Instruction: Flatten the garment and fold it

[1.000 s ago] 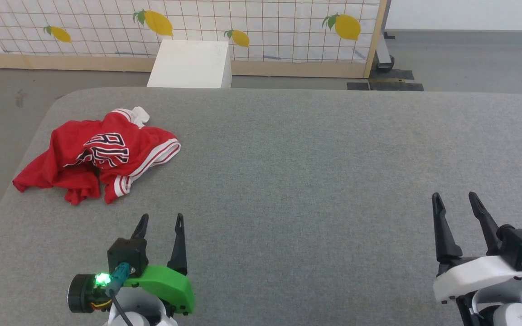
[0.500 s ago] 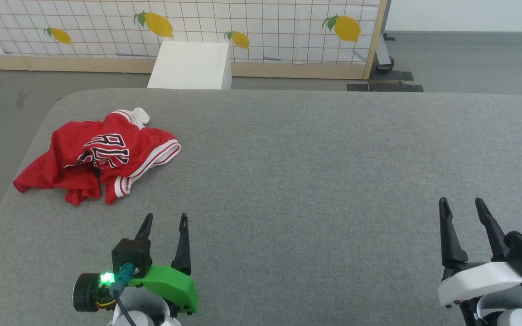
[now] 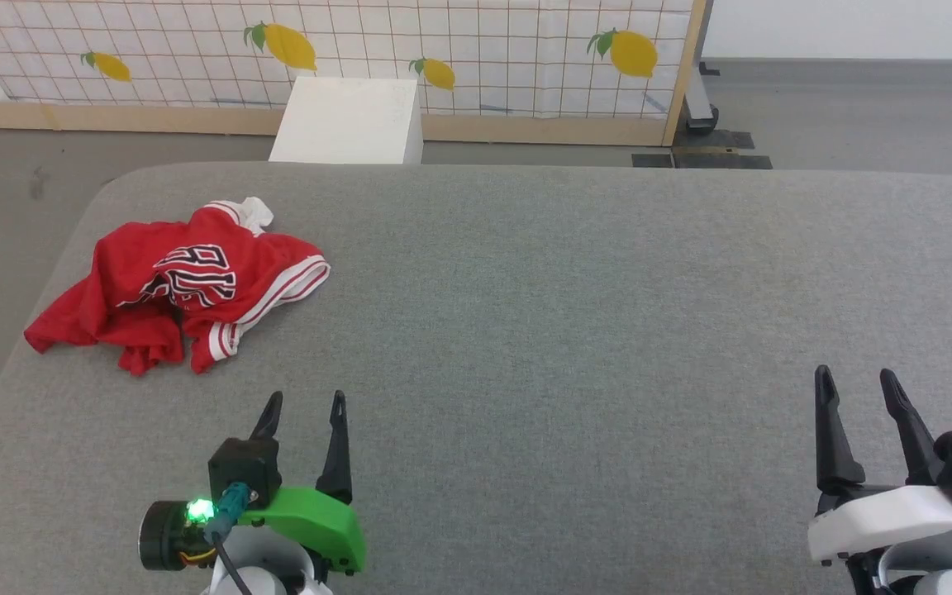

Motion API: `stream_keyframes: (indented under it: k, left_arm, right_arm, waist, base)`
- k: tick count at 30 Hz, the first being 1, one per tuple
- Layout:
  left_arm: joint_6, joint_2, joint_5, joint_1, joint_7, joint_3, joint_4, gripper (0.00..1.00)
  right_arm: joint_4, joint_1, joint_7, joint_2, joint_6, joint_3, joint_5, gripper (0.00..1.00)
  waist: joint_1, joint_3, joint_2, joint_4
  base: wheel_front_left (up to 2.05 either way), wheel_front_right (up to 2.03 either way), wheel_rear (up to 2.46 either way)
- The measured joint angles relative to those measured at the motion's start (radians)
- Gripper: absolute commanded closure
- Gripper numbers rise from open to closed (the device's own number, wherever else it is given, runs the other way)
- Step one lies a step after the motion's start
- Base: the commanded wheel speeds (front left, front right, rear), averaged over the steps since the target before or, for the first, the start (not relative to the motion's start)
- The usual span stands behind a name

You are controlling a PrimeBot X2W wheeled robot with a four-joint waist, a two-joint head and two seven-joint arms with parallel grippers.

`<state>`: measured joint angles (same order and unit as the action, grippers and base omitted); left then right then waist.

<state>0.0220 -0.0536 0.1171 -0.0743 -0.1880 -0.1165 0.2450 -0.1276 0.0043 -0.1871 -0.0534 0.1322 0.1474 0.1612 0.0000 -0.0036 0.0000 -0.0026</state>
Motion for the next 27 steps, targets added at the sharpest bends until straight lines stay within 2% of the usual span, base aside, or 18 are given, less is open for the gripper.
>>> stream_keyframes:
  k: [27]
  left_arm:
    - [0.007,0.000,0.043,-0.031,-0.061,-0.028,0.074,0.00]
  right_arm:
    - [-0.046,0.005,-0.060,0.000,0.000,0.026,0.043,0.00]
  waist:
    - [0.0000,0.007,0.0000,0.004]
  base:
    - [0.00,0.00,0.00]
